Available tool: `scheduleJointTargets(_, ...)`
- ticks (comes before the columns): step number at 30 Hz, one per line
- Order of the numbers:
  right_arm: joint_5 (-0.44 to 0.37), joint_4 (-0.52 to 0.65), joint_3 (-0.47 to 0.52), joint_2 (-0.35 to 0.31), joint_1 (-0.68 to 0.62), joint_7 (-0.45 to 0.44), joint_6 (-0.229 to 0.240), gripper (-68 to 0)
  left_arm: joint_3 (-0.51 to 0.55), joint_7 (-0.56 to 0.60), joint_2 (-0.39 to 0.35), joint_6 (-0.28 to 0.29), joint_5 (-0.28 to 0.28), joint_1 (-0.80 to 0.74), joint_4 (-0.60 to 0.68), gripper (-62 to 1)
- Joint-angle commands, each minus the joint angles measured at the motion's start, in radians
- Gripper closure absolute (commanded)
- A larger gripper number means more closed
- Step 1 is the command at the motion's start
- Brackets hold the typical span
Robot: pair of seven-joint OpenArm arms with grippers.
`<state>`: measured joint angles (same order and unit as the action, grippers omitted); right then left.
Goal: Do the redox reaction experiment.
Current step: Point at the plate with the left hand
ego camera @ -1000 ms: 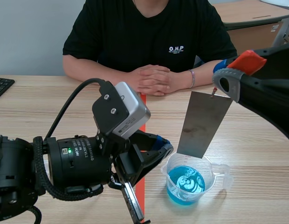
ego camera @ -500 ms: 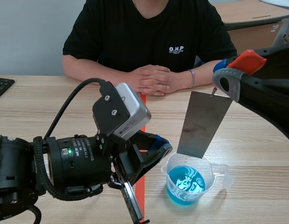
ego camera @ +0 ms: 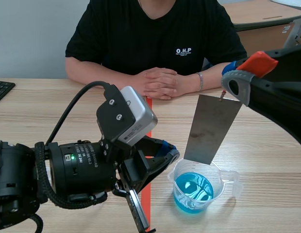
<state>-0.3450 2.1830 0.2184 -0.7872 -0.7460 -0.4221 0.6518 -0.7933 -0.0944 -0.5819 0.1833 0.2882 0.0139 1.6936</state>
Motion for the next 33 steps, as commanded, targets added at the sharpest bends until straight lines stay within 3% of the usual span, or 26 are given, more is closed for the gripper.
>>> scheduleJointTargets(1,-0.016,0.000,0.003,-0.005,0.004,-0.023,-0.003,-1.7,0.004,0.016,0.000,-0.010,0.006,0.003,0.018,-4.2)
scheduleJointTargets(6,-0.016,0.000,0.003,-0.005,0.004,-0.023,-0.003,-1.7,0.023,0.023,-0.043,-0.013,0.012,0.003,0.022,-4.2)
scheduleJointTargets(12,-0.016,0.000,0.003,-0.005,0.004,-0.023,-0.003,-1.7,0.080,0.055,-0.150,-0.013,0.090,-0.007,0.045,-4.2)
scheduleJointTargets(19,-0.016,0.000,0.003,-0.005,0.004,-0.023,-0.003,-1.7,0.251,0.128,-0.298,-0.018,0.117,-0.171,0.158,-4.2)
scheduleJointTargets(21,-0.016,0.000,0.003,-0.005,0.004,-0.023,-0.003,-1.7,0.313,0.130,-0.325,-0.046,0.116,-0.246,0.191,-4.2)
scheduleJointTargets(27,-0.020,0.000,0.003,-0.005,0.004,-0.023,-0.003,-1.7,0.534,0.190,-0.335,-0.142,0.116,-0.526,0.235,-4.2)
scheduleJointTargets(33,-0.026,0.000,0.003,-0.005,0.004,-0.023,-0.003,-1.7,0.745,0.261,-0.282,-0.148,0.107,-0.798,0.236,-4.2)
